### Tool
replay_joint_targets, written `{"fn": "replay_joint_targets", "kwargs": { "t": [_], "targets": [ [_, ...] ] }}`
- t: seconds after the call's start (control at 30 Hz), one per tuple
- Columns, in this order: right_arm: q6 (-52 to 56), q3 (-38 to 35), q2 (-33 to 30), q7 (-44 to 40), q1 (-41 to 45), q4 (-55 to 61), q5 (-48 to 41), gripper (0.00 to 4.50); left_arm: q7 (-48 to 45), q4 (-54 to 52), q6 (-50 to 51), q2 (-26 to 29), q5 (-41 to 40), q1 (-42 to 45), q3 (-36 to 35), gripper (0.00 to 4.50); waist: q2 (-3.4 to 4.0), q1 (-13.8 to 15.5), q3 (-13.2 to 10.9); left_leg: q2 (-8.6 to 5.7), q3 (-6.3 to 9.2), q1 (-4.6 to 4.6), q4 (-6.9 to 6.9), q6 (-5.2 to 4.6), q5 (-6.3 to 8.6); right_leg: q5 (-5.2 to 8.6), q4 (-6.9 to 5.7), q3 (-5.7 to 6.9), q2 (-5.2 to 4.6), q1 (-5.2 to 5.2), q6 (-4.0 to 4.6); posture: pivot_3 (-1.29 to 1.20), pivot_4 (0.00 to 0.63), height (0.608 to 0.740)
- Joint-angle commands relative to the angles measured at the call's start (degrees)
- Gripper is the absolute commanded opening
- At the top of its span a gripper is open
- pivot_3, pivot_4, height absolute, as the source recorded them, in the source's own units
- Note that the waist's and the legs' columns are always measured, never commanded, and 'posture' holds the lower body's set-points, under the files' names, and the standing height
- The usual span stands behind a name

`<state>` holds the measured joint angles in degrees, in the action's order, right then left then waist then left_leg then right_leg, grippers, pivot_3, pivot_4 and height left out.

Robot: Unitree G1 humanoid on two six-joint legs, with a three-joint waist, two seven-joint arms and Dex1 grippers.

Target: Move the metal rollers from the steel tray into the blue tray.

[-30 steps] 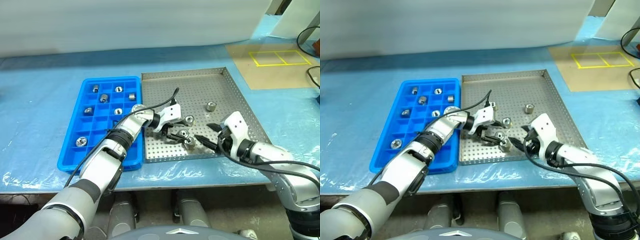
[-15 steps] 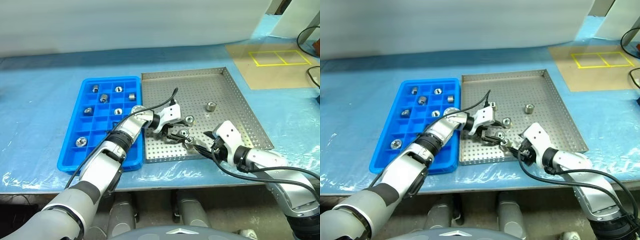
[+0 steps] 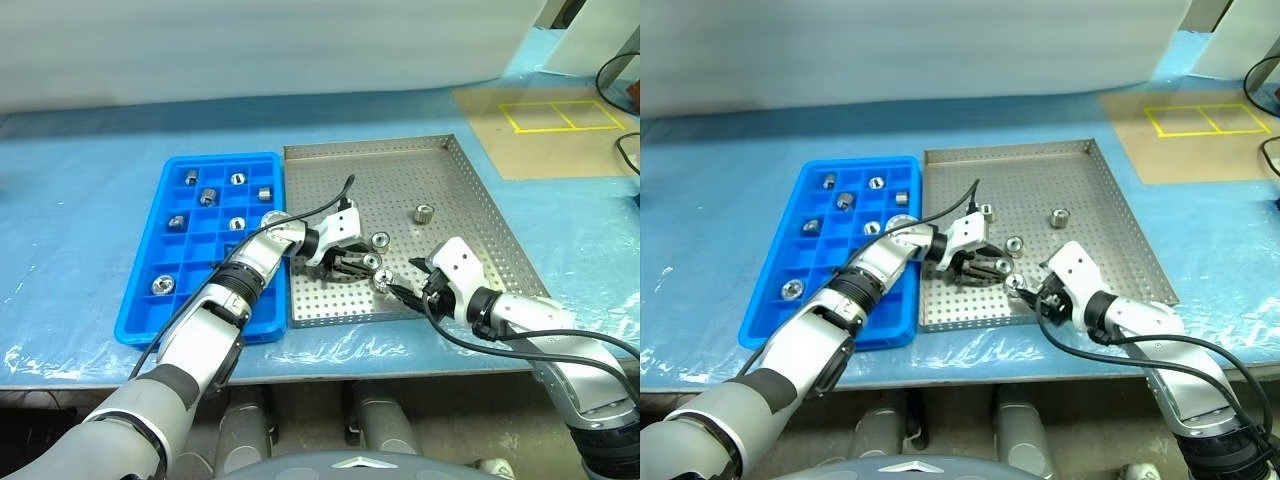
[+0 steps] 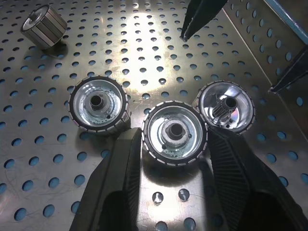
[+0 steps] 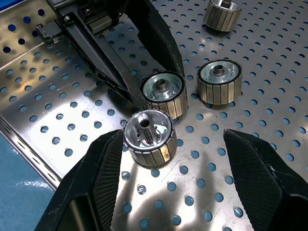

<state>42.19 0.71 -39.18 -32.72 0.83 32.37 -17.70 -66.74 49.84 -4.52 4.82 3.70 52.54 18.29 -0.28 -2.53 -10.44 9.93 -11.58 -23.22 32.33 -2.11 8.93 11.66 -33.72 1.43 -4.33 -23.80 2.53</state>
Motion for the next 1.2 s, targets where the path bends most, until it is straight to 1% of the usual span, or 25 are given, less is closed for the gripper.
{"fn": "replay_joint_targets", "kwargs": {
  "t": [0.03,0.13,0.23,0.37,0.57,0.7,1.0,1.2],
  "targets": [
    [-1.06,-0.66,0.27,0.07,0.39,0.90,0.13,3.37,0.56,0.14,-0.21,-0.02,0.67,0.51,0.30,1.78,0.00,0.01,0.00,0.00,0.00,0.00,0.00,0.00,0.00,0.00,0.00,0.00,0.00,0.01,0.00,-0.51,0.150,0.740],
    [-1.22,-0.40,0.20,0.10,0.43,0.66,0.45,3.37,-0.58,-0.15,0.03,0.01,0.15,0.30,0.26,1.78,0.00,0.01,0.00,0.00,0.00,0.02,0.00,0.00,0.00,0.00,0.00,0.00,0.00,0.03,0.00,-0.51,0.150,0.740],
    [-1.19,-0.60,0.33,-0.04,0.62,0.66,0.18,3.37,1.50,0.03,0.08,-0.12,0.46,0.49,-0.20,1.78,0.00,0.01,0.00,0.00,0.00,0.02,0.00,0.00,0.00,-0.01,0.00,0.00,0.00,0.03,0.00,-0.50,0.150,0.740],
    [-0.55,-1.33,0.56,-1.10,0.85,1.40,-1.58,3.37,1.94,-0.16,0.50,-0.21,-0.28,0.77,-0.85,1.78,0.00,0.03,0.00,0.00,0.00,0.02,0.01,0.00,0.00,-0.01,0.00,0.00,0.00,0.04,0.00,-0.50,0.150,0.740],
    [0.59,-0.40,-1.71,-4.54,-1.91,3.53,-3.40,3.37,2.70,-0.60,2.21,-0.19,-1.05,1.04,-1.76,1.78,0.00,0.08,0.00,0.00,0.00,0.02,0.01,-0.01,0.00,-0.01,0.00,0.00,-0.01,0.05,0.00,-0.49,0.150,0.740],
    [0.28,-0.31,-2.36,-4.86,-2.07,3.14,-2.88,3.37,2.45,-1.15,2.94,-0.11,-1.30,0.74,-2.00,1.78,0.00,0.02,0.00,0.00,0.00,0.02,0.02,-0.02,0.01,-0.01,0.01,0.00,0.00,0.06,0.00,-0.48,0.150,0.740],
    [-0.54,0.46,-1.44,-4.27,0.71,1.03,-1.68,3.37,5.11,-0.58,4.08,-0.53,-1.64,1.30,-3.64,1.78,0.00,0.04,0.00,0.00,0.00,0.03,0.03,-0.02,0.01,-0.02,0.01,0.00,0.00,0.07,-0.01,-0.47,0.150,0.740],
    [-2.30,2.12,1.13,-2.30,4.73,-2.31,0.28,3.37,8.27,0.50,4.93,-1.53,-2.25,2.25,-4.88,1.78,0.00,0.06,0.00,-0.01,0.00,0.02,0.02,-0.02,0.01,-0.03,0.01,0.01,0.00,0.06,0.01,-0.46,0.150,0.740]
  ]
}}
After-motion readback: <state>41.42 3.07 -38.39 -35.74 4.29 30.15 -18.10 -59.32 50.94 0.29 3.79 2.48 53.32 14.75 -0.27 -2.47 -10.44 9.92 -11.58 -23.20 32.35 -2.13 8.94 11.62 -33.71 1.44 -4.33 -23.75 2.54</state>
